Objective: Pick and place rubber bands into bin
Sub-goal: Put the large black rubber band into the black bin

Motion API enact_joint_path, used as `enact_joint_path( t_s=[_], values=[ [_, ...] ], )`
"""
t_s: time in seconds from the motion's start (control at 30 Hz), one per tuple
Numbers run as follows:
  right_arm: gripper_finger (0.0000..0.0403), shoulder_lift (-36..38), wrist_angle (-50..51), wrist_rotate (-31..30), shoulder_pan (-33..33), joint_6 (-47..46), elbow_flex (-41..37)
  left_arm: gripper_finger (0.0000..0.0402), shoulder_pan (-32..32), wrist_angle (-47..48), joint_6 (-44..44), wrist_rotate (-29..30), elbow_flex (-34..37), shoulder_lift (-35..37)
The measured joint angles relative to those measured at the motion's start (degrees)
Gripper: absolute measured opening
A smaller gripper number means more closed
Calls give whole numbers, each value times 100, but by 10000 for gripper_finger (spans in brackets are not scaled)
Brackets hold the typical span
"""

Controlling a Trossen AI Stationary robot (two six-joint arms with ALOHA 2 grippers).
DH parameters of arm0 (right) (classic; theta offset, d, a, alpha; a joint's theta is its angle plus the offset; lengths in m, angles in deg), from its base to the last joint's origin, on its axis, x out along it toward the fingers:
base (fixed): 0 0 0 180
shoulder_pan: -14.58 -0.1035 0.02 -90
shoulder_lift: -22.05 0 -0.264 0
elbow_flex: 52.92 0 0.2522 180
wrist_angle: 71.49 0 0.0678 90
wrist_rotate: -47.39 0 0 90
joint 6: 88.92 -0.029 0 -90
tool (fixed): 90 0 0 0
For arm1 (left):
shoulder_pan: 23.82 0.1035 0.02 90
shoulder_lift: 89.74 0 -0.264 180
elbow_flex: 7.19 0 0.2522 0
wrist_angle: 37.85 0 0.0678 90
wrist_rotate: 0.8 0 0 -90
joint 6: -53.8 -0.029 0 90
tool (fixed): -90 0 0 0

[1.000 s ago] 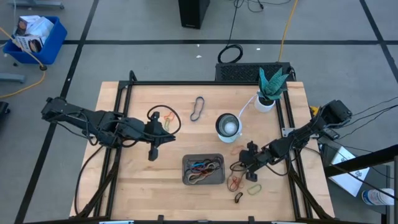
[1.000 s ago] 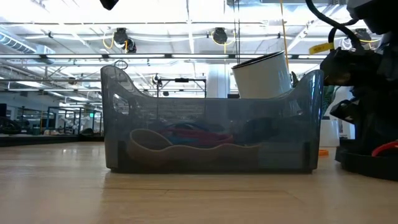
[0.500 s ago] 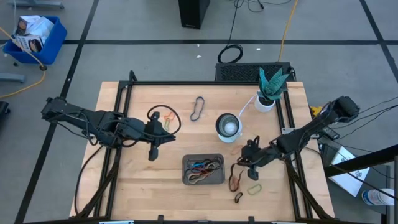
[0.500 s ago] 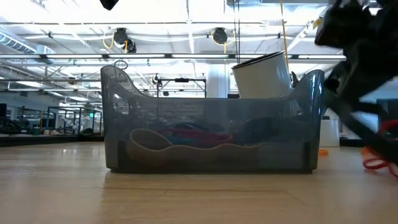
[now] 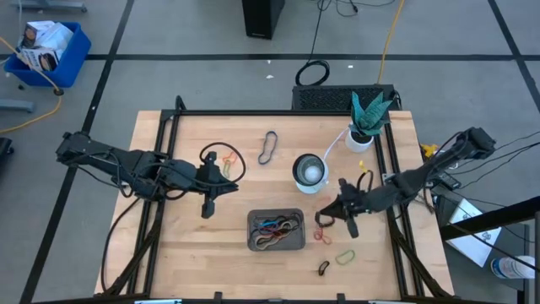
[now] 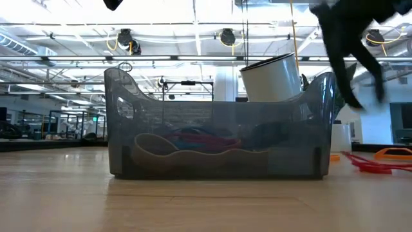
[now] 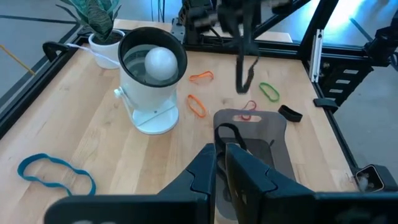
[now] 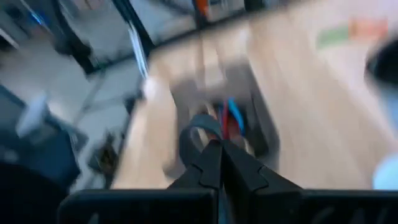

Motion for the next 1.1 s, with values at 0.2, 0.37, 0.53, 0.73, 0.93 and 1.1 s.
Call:
enact_joint_path(
  t_s=[0.2, 0.37, 0.53, 0.73, 0.93, 1.1],
  values=[
    [0, 38, 194, -628, 0, 1548, 901, 42, 0, -1, 56, 1, 0, 0],
    [0, -498, 1050, -847, 11, 2469, 2325, 42, 0, -1, 70, -1, 0, 0],
    [0, -1437, 1652, -977, 65, 3270, 3596, 42, -1, 6, 70, -1, 0, 0],
    [0, -2618, 1863, -893, 277, 3679, 4295, 42, -1, 13, 72, 0, 2, 0],
    [0, -3378, 1902, -323, 430, 3630, 4306, 42, -2, 41, 47, -1, 2, 0],
    [0, -3837, 2150, -322, 498, 3311, 4306, 42, 0, 41, 44, -1, 2, 0]
  ],
)
